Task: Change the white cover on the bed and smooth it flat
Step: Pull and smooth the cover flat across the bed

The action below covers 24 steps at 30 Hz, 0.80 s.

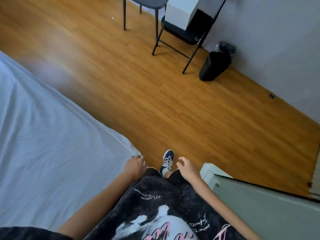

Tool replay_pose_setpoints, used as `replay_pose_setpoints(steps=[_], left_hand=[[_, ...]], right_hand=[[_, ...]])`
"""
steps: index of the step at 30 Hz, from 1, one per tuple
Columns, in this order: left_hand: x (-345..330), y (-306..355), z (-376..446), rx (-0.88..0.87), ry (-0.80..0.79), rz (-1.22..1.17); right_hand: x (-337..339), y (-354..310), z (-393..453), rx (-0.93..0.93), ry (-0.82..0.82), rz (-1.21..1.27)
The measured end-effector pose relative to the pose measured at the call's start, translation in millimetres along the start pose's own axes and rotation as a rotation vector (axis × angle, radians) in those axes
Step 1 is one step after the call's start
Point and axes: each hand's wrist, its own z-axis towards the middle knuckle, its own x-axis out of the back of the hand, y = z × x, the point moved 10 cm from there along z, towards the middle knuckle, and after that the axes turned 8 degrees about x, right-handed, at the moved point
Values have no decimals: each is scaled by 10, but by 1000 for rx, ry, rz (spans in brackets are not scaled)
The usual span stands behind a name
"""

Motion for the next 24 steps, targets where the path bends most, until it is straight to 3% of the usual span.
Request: replay_pose_setpoints(steps=[5,10,17,24], left_hand=[[811,421,463,63,108,-205],[1572,326,983,135,186,-338],[2555,-692,1986,307,149,-438],[4029,-1971,2785,429,146,-429]], right_hand=[[901,-458,791,46,-12,-87],[1102,-1438,1698,150,-165,-261],[1175,-3049,2843,215,-283,-357],[1628,-4908,3858,303,-246,-386]])
